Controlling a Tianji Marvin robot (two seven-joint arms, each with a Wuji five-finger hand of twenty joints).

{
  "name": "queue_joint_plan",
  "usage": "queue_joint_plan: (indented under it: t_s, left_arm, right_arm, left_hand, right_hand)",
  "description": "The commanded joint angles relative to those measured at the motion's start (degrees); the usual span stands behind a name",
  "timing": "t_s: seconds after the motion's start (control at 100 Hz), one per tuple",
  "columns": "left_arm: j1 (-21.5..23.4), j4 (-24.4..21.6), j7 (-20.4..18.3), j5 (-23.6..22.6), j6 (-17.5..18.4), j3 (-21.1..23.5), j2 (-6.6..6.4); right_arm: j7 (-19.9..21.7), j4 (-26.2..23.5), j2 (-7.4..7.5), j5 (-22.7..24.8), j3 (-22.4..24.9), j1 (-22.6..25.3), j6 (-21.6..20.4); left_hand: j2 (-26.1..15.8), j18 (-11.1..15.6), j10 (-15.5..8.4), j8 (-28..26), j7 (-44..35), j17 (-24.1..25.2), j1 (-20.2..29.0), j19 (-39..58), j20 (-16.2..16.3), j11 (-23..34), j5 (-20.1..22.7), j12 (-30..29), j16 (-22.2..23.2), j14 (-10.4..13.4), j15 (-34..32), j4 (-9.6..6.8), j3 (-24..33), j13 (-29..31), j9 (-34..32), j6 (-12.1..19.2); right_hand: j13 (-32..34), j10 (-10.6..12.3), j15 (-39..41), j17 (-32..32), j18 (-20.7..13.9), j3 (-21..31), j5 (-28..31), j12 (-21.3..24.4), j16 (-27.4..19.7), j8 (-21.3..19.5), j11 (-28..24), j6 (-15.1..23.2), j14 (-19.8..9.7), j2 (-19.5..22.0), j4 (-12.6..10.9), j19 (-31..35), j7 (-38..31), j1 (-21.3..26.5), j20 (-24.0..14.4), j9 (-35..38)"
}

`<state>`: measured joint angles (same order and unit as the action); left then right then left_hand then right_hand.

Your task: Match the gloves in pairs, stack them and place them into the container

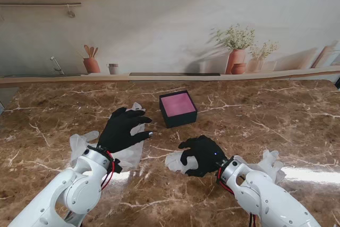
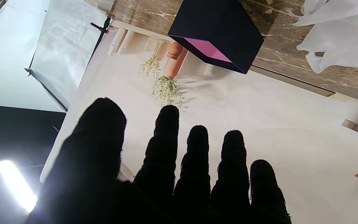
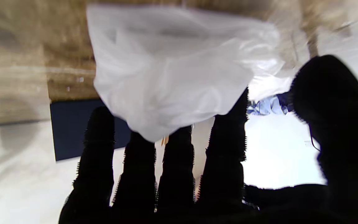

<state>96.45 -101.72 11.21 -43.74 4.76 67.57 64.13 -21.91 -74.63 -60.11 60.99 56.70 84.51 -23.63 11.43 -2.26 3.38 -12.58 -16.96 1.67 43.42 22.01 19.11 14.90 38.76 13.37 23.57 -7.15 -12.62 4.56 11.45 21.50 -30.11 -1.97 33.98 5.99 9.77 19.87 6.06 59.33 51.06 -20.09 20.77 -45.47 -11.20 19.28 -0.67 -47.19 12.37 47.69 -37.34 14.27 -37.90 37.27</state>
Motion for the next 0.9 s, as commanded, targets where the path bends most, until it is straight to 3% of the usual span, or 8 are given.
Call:
queue_joint_plan:
  t_s: [0.0, 0.09, 0.17, 0.22, 0.36, 0.43, 0.53, 0.89]
  left_arm:
    - [0.1, 0.24, 0.01, 0.07, 0.24, -0.22, -0.02]
    - [0.14, 0.19, -0.18, 0.12, 0.39, -0.14, -0.05]
    - [0.18, 0.21, -0.04, 0.11, 0.53, -0.08, -0.03]
    - [0.2, 0.24, 0.08, 0.06, 0.59, -0.03, -0.02]
    - [0.19, 0.22, -0.08, 0.18, 0.67, 0.04, -0.04]
    - [0.15, 0.25, -0.09, 0.24, 0.77, -0.02, -0.03]
    - [0.16, 0.28, -0.1, 0.34, 0.95, 0.0, -0.03]
    - [0.41, 0.11, -0.51, 0.42, 1.03, 0.16, -0.1]
  right_arm:
    - [2.57, -0.46, 0.32, 0.62, 0.1, 0.43, 0.43]
    - [5.61, -0.65, 0.55, 0.09, -0.3, -0.07, 0.44]
    - [6.59, -0.37, 0.74, 0.16, -1.2, -0.68, 1.16]
    - [6.29, 0.02, 0.81, 0.54, -2.19, -1.16, 2.37]
    - [2.02, 3.01, 0.72, 1.85, -6.54, -3.69, 6.72]
    - [0.65, 4.5, 0.55, 1.64, -8.3, -4.93, 7.76]
    - [-0.36, 6.18, 0.32, 0.88, -9.9, -6.22, 7.83]
    - [-4.63, 4.06, -0.81, 0.15, -7.1, -5.95, 6.54]
  left_hand:
    - [-2.1, 1.89, -0.96, 0.01, -0.03, 0.13, 0.88, -1.82, 0.43, -1.18, -0.95, -0.58, -0.85, 2.78, 2.07, -1.04, -1.75, -2.35, 1.44, -0.02]
    - [-2.05, 1.85, -0.95, 0.03, -0.01, 0.19, 0.9, -1.89, 0.41, -1.18, -0.95, -0.59, -0.83, 2.8, 2.03, -1.04, -1.8, -2.27, 1.43, -0.14]
    - [-2.05, 1.86, -1.06, 0.04, 0.01, 0.19, 0.76, -1.95, 0.4, -1.18, -0.91, -0.59, -0.84, 2.8, 2.04, -1.02, -1.93, -2.23, 1.38, 0.02]
    - [-2.07, 1.79, -0.98, 0.05, 0.02, 0.22, 0.81, -2.01, 0.38, -1.17, -0.91, -0.59, -0.85, 2.7, 2.07, -1.03, -1.93, -2.28, 1.36, -0.15]
    - [-2.05, 1.84, -0.99, 0.04, -0.01, 0.2, 0.76, -2.09, 0.39, -1.13, -0.81, -0.57, -0.82, 2.78, 2.0, -1.03, -2.02, -2.18, 1.27, -0.11]
    - [-2.06, 1.79, -1.06, 0.03, -0.03, 0.18, 0.64, -2.13, 0.4, -1.11, -0.77, -0.56, -0.8, 2.71, 1.98, -1.02, -2.11, -2.17, 1.21, -0.05]
    - [-2.09, 1.74, -1.01, 0.02, -0.05, 0.21, 0.61, -2.18, 0.41, -1.1, -0.75, -0.55, -0.79, 2.65, 1.96, -1.02, -2.15, -2.17, 1.21, -0.11]
    - [-2.44, 1.8, -1.02, 0.09, 0.13, 0.26, 0.4, -2.52, 0.44, -1.23, -1.1, -0.61, -0.85, 2.8, 2.1, -1.03, -2.59, -2.26, 1.3, -0.02]
  right_hand:
    - [-2.72, -1.12, -2.28, -0.15, 1.84, 2.6, -0.59, 3.9, -3.72, -1.42, 3.29, -0.24, 1.93, -3.94, -2.32, -2.68, 1.13, -2.03, 1.57, -3.5]
    - [-2.71, -3.03, -3.06, 3.03, 3.62, 6.59, 0.78, 7.92, -6.97, -2.34, 4.39, 0.09, 4.97, -10.64, -1.44, -3.12, 0.12, 2.06, 4.52, -4.92]
    - [-0.93, -3.97, -1.58, 5.68, 3.58, 6.66, 1.5, 10.07, -8.25, 1.0, 2.58, 1.97, 5.47, -13.99, 6.13, -0.82, -3.58, 9.01, 8.29, -4.74]
    - [3.35, -4.45, 0.5, 8.84, 2.76, 6.41, 1.29, 9.87, -7.5, 2.15, 0.92, 2.59, 5.04, -14.46, 7.31, 1.98, -5.95, 13.25, 9.1, -3.26]
    - [18.67, -1.61, 9.23, 18.39, -1.01, 5.95, -0.23, 2.94, 0.42, -5.08, -7.81, 3.83, 0.83, -12.35, 6.69, 11.54, -9.21, 20.9, 9.89, 7.12]
    - [26.94, 1.17, 15.06, 22.88, -2.67, 6.25, 1.21, -4.04, 5.72, -6.57, -14.17, 3.79, -1.71, -11.55, 5.55, 16.11, -10.59, 24.33, 9.61, 18.2]
    - [33.51, 2.63, 21.56, 27.83, -3.55, 6.34, 5.42, -17.53, 12.25, -4.75, -13.1, 3.28, -1.06, -10.71, 4.37, 21.33, -13.42, 29.12, 9.72, 29.21]
    - [38.56, 2.5, 32.61, 34.94, -4.39, 6.8, 10.19, -20.77, 13.64, -1.6, -17.49, 1.69, 0.13, -9.92, 3.29, 27.29, -14.17, 32.3, 7.45, 35.4]
